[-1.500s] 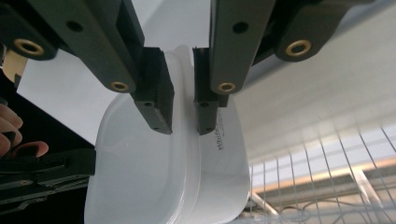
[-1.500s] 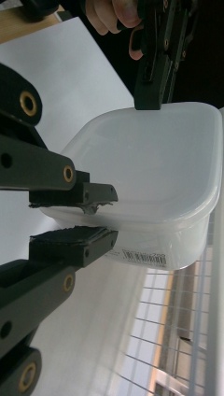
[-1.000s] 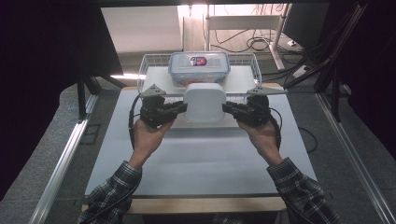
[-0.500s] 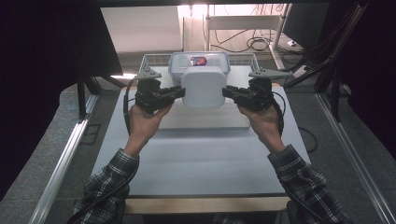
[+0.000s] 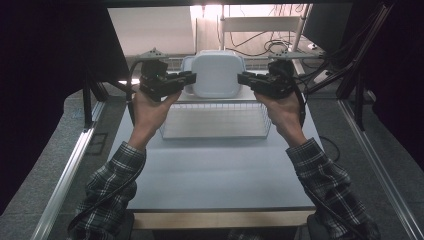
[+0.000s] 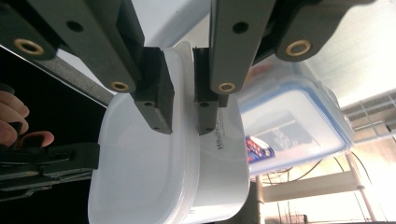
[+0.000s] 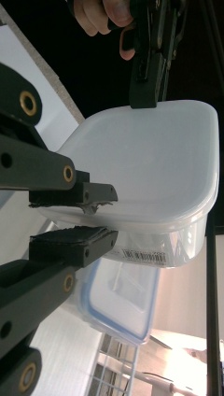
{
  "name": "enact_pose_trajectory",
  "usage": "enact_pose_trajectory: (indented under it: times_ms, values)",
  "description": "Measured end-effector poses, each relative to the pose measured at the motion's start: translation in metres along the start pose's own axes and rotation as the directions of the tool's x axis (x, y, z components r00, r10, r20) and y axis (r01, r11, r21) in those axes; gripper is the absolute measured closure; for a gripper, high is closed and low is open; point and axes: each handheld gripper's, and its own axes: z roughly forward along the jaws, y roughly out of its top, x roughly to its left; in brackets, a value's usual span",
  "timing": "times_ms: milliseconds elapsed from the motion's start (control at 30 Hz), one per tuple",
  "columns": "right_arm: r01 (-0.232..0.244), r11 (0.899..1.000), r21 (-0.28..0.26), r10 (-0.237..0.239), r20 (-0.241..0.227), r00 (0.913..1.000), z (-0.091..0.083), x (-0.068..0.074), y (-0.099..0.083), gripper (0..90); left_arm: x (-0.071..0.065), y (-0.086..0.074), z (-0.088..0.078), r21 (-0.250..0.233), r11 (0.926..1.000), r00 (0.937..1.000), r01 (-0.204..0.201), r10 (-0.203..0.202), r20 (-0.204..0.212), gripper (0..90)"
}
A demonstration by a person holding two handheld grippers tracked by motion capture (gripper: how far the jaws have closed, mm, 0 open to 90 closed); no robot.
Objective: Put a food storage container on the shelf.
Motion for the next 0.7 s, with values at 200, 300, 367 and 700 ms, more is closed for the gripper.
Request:
enact_pose_trajectory:
  times_ms: [200, 300, 367, 700]
  values:
    - [-0.006, 1.0, -0.006, 0.006, 0.002, 1.0, 0.006, -0.004, 0.014, 77.7, 0.007, 0.014, 0.002, 0.0, 1.0, 0.9999, 0.01, -0.01, -0.005, 78.7]
    - [-0.014, 1.0, 0.002, 0.014, 0.012, 0.9998, 0.013, -0.008, 0.022, 77.5, 0.014, 0.019, 0.007, 0.003, 0.9997, 0.9997, 0.024, -0.024, -0.01, 78.7]
    - [-0.015, 1.0, 0.006, 0.015, 0.014, 0.9998, 0.014, -0.009, 0.023, 77.4, 0.016, 0.02, 0.009, 0.006, 0.9996, 0.9995, 0.029, -0.029, -0.01, 78.6]
    - [-0.046, 0.999, 0.026, 0.045, 0.045, 0.998, 0.033, -0.022, 0.032, 75.7, 0.031, 0.027, 0.024, 0.028, 0.9965, 0.9968, 0.079, -0.079, 0.004, 78.2]
